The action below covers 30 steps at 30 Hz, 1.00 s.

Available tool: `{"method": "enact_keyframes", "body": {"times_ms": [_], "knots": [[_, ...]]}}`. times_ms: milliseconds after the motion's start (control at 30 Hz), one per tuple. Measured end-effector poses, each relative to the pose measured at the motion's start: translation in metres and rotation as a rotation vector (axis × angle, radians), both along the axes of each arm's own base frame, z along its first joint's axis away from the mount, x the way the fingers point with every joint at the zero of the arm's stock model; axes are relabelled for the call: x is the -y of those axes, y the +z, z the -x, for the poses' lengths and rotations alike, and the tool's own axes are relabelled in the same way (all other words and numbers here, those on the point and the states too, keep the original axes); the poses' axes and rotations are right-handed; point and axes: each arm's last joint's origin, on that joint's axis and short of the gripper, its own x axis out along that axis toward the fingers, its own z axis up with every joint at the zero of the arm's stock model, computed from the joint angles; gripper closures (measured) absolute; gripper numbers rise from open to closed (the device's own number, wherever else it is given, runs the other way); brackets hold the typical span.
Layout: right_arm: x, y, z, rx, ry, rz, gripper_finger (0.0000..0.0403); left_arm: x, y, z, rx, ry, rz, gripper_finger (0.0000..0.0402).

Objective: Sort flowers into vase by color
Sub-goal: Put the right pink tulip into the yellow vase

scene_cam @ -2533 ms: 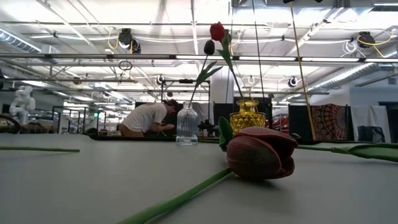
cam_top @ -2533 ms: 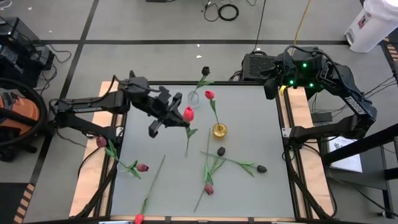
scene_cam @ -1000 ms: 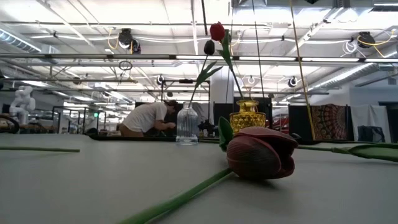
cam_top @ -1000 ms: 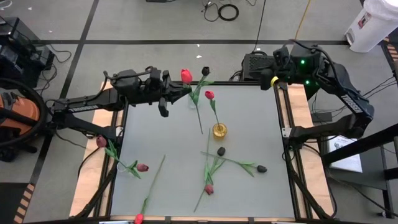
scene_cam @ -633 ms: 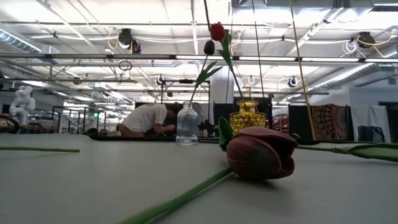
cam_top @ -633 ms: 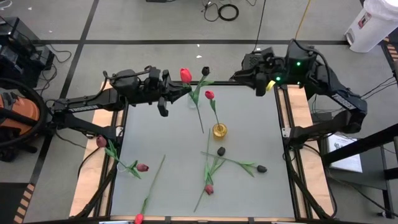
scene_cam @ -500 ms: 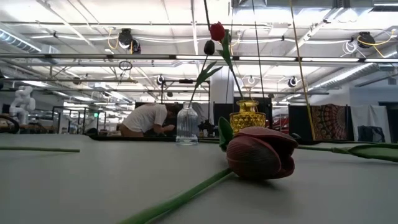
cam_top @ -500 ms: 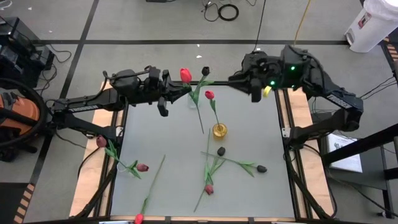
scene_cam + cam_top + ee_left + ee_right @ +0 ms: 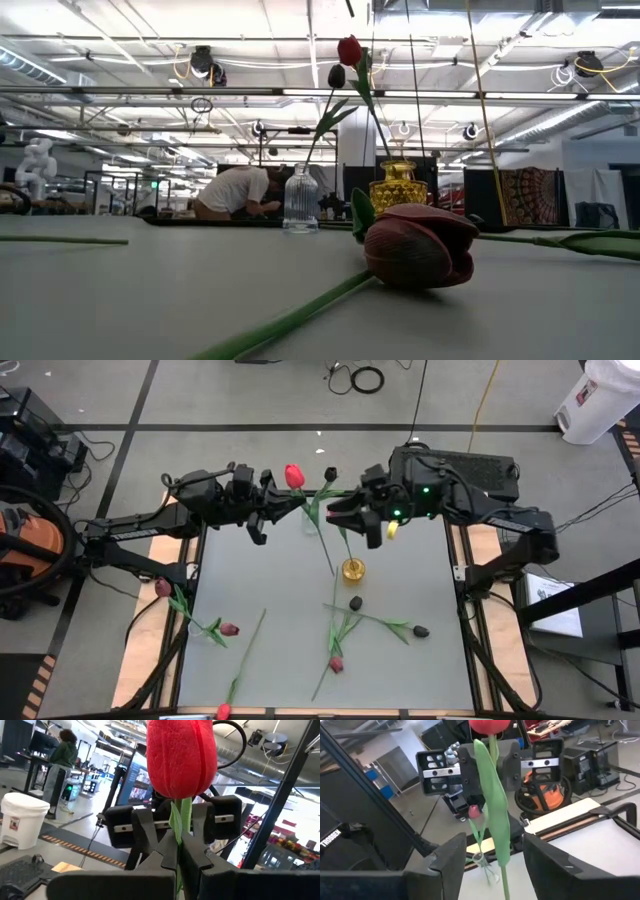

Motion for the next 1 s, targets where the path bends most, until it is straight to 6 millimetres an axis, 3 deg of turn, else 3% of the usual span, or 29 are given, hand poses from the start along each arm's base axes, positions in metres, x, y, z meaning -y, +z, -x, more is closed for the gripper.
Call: {"method": "enact_keyframes", "body": {"times_ms": [400, 1000], "knots": [[-0.002, -0.005, -0.021, 0.061, 0.108, -0.029, 0.0216, 0.001, 0.000, 0.000, -0.002, -0.007, 0.007, 0.0398], [0.000, -0.007, -0.025, 0.062, 0.042, -0.014, 0.0215, 0.008, 0.001, -0.001, 0.010, -0.042, 0.030, 0.0398]]}}
